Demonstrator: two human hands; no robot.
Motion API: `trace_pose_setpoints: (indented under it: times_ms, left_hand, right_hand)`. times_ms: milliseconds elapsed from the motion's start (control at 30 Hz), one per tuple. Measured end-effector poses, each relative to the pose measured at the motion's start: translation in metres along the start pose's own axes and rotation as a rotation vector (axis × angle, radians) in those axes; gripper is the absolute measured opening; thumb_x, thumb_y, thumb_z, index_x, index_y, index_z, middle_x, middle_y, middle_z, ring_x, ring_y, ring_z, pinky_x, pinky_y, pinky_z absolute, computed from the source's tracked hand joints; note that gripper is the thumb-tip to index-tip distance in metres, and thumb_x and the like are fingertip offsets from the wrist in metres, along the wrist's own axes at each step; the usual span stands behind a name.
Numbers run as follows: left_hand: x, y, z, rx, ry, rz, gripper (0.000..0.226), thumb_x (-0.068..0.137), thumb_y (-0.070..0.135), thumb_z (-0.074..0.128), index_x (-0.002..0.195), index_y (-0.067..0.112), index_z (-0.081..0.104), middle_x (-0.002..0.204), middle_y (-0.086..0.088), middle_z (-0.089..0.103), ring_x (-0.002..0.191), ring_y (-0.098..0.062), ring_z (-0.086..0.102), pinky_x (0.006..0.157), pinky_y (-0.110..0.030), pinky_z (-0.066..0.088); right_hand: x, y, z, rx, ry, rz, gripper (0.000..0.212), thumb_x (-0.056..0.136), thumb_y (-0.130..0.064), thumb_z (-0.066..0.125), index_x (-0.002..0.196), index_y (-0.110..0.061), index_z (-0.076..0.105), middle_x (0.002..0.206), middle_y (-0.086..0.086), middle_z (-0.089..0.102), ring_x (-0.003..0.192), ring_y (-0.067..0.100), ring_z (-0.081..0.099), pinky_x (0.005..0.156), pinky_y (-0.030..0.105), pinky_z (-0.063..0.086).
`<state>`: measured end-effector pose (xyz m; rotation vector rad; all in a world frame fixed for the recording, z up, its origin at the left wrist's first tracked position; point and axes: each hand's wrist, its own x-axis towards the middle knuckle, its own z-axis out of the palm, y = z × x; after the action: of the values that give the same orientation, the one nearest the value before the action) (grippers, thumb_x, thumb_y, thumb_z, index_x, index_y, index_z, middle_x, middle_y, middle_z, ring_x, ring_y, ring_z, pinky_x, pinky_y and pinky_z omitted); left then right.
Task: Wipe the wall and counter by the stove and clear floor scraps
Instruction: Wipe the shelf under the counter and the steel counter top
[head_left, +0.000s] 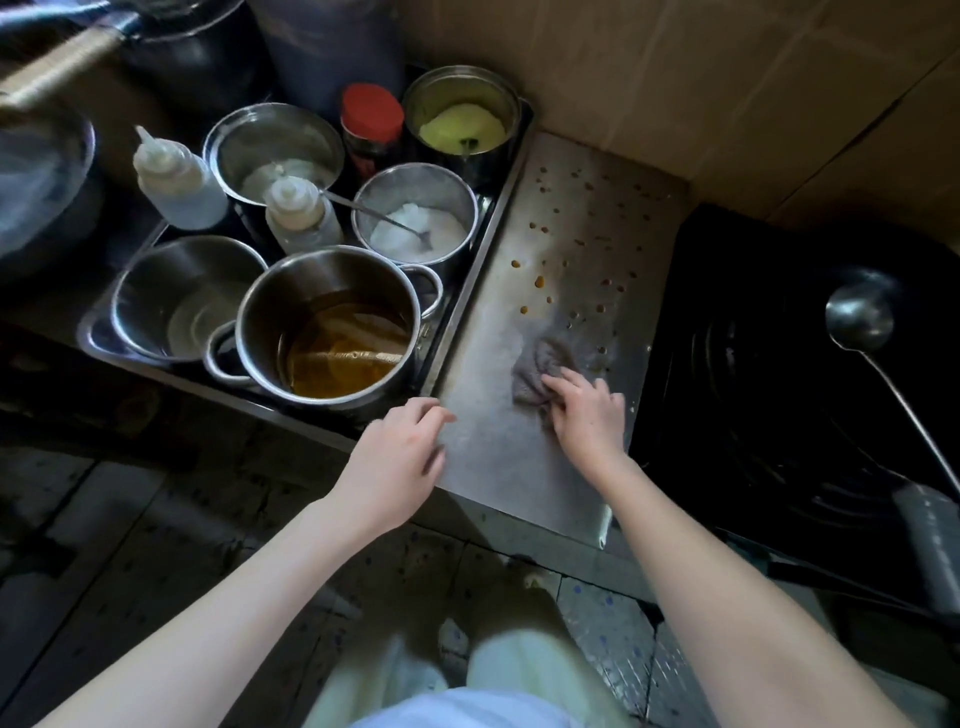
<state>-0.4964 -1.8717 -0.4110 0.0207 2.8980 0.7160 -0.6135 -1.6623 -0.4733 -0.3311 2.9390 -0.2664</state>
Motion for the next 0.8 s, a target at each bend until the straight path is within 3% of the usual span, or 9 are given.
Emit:
trace_pose_setpoints:
  times_ms: [167,300,433,600,800]
  left_hand:
    - [0.015,0.009,0.004,-0.015,-0.005,0.027,0.035,0.091,0.023,0.055,0.125,0.015,0.054,0.133,-0.005,0.05,0.11,-0.02,0.056,0.089,-0.03,0.046]
    - [0.024,0.015,0.009,-0.011,0.005,0.003,0.033,0.091,0.023,0.055,0.124,0.015,0.055,0.132,-0.006,0.051,0.109,-0.02,0.057,0.086,-0.028,0.046]
    - [0.029,0.021,0.014,-0.002,0.037,-0.049,0.032,0.091,0.023,0.053,0.122,0.015,0.055,0.131,-0.006,0.051,0.109,-0.022,0.057,0.083,-0.031,0.047]
    - [0.035,0.028,0.018,-0.023,0.09,-0.107,0.031,0.09,0.022,0.056,0.12,0.015,0.057,0.129,-0.006,0.053,0.106,-0.021,0.059,0.081,-0.032,0.048]
    - [0.04,0.033,0.019,-0.042,0.121,-0.175,0.03,0.088,0.021,0.059,0.118,0.016,0.058,0.128,-0.005,0.054,0.106,-0.021,0.059,0.082,-0.035,0.052]
  right_hand:
    - [0.01,0.039,-0.009,0.013,0.034,0.263,0.039,0.089,-0.021,0.055,0.127,-0.031,0.057,0.141,-0.004,0.049,0.117,0.028,0.048,0.091,0.04,0.037]
    - [0.023,0.036,-0.006,0.062,0.067,0.329,0.039,0.09,-0.018,0.056,0.128,-0.027,0.057,0.142,-0.001,0.048,0.118,0.029,0.047,0.095,0.04,0.036]
    - [0.036,0.013,-0.002,0.042,0.024,0.218,0.04,0.091,-0.019,0.054,0.13,-0.027,0.054,0.143,0.002,0.047,0.119,0.03,0.046,0.095,0.039,0.034]
    - [0.056,-0.025,0.005,0.014,-0.069,-0.064,0.044,0.092,-0.015,0.048,0.133,-0.028,0.05,0.147,0.005,0.042,0.119,0.03,0.044,0.097,0.037,0.03]
    - [0.088,-0.031,-0.002,-0.071,-0.092,-0.256,0.04,0.089,-0.014,0.049,0.126,-0.03,0.056,0.145,0.0,0.044,0.121,0.029,0.044,0.096,0.04,0.029]
